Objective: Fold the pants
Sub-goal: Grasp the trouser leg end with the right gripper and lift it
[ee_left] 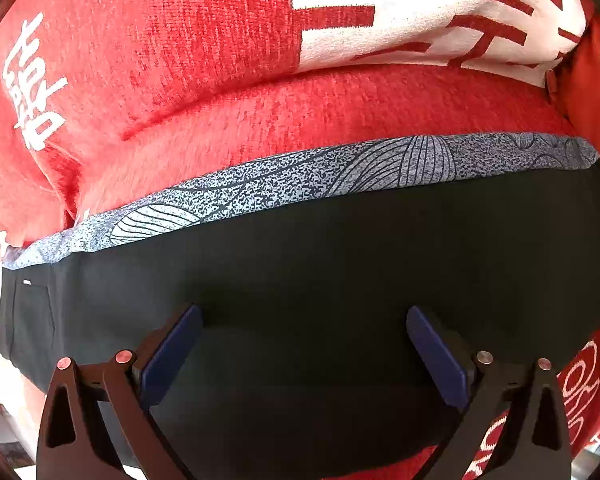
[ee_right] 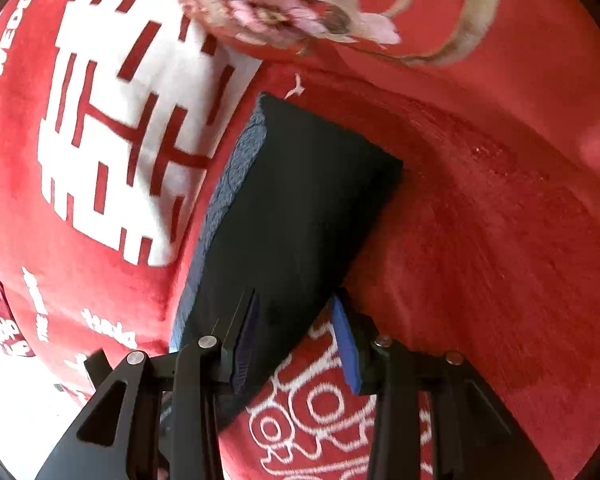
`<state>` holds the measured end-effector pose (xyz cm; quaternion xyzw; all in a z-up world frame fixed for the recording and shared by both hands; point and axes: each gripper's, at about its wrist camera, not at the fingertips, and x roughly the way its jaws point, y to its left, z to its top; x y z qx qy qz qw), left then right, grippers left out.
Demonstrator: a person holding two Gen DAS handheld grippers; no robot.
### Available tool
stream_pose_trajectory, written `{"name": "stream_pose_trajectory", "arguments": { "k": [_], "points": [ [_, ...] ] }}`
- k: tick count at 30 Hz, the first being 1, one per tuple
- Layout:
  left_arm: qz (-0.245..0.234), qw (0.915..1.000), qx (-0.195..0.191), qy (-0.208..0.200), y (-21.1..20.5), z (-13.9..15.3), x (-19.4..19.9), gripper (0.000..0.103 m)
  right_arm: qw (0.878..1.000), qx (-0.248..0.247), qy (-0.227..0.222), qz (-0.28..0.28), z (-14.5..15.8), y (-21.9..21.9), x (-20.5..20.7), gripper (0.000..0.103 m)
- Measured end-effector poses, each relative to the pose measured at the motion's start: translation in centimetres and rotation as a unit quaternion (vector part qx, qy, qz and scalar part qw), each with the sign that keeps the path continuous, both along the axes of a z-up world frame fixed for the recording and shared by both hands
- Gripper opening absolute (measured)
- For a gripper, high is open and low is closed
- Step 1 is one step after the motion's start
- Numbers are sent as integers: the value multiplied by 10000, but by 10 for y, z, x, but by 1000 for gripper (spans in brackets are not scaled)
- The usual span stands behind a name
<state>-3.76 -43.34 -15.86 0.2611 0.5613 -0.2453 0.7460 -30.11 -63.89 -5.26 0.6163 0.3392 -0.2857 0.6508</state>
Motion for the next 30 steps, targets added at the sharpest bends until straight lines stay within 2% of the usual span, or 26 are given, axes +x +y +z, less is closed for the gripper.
{"name": "stream_pose_trajectory", "arguments": {
  "k": [6, 11, 12, 15, 17, 18, 19, 21, 23, 25, 27, 28, 29, 30],
  "points": [
    [-23, 10000, 24, -17, -1, 1, -2, 103, 9996, -287, -47, -30, -1, -12, 8, 41],
    [-45, 10000, 40, -48, -2, 1, -2, 103, 9993, -291, -171, -166, -1, -8, -1, 41],
    [-51, 10000, 32, -66, -2, 1, -3, 103, 9992, -266, -224, -206, -2, -11, 0, 44],
    [-52, 9999, 20, -106, -2, 2, -4, 103, 9986, -240, -398, -238, -6, -23, 17, 45],
    [-80, 9999, 63, -108, -3, 4, -4, 103, 9990, -68, -385, -238, -11, -30, 30, 36],
    [-108, 9998, 126, -111, -5, 8, -4, 102, 9991, 44, -308, -277, -13, -32, 33, 16],
    [-141, 9997, 143, -119, -7, 12, -6, 91, 9992, 145, -228, -298, -13, -34, 35, 15],
    [-247, 9997, -70, 4, -9, 27, -10, 82, 9997, 47, -154, -210, -4, -33, 37, 14],
    [-379, 9984, -391, 131, -12, 44, -20, 82, 9996, -257, -6, 131, 12, -31, 45, 13],
    [-508, 9968, -575, 215, -18, 48, -31, 82, 9982, -465, 35, 380, 27, -28, 52, 13],
    [-615, 9953, -629, 394, -26, 38, -41, 82, 9958, -691, 114, 592, 41, -23, 60, 13],
    [-686, 9940, -614, 595, -30, 24, -49, 82, 9945, -781, 167, 675, 47, -21, 64, 13],
    [-664, 9943, -579, 596, -31, 14, -53, 82, 9934, -853, 195, 743, 51, -19, 67, 13],
    [-605, 9940, -828, 394, -27, 12, -57, 82, 9922, -882, 212, 852, 54, -16, 71, 13]
  ]
}}
